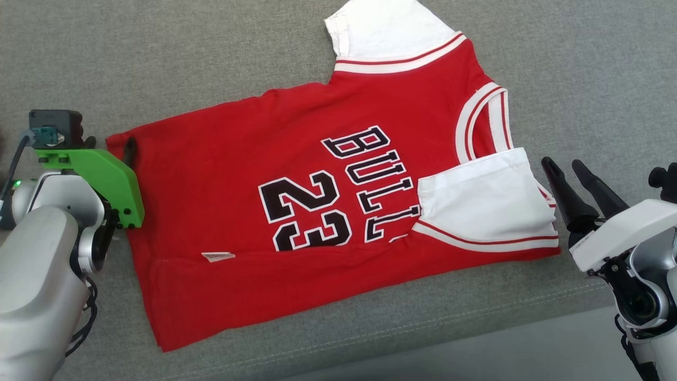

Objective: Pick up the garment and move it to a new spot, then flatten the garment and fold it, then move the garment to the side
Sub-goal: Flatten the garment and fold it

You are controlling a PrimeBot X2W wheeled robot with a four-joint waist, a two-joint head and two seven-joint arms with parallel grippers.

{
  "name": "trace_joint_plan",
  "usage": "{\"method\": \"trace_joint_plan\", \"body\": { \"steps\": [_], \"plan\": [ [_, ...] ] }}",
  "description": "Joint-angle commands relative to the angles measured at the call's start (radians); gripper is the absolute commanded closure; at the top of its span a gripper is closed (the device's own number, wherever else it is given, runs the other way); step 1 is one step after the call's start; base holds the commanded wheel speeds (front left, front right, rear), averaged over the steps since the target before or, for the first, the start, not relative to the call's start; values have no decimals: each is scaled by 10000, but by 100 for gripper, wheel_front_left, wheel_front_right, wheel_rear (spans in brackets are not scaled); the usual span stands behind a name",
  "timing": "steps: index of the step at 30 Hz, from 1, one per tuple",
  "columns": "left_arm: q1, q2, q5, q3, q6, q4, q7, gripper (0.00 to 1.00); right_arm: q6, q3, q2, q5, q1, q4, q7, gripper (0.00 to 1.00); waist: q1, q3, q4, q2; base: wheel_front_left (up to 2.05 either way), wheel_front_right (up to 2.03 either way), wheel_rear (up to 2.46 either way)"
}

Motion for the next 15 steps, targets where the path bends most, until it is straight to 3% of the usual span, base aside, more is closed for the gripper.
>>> {"method": "trace_joint_plan", "body": {
  "steps": [1, 5, 15],
  "plan": [
    [17, -109, 59, -140, -62, 95, 102, 58, 0, -13, -35, -13, -149, 13, -23, 0, 0, -5, 12, 0, 0, 0, 0],
    [-16, -74, 175, -329, -129, 37, 192, 100, 0, 23, -41, -45, -209, 34, -6, 0, 0, -20, 44, 0, 0, 0, 0],
    [-49, -133, 465, -367, 11, -826, -628, 100, 0, 605, -707, -761, -1713, 273, 444, 0, 0, 35, 463, 0, 0, 0, 0]
  ]
}}
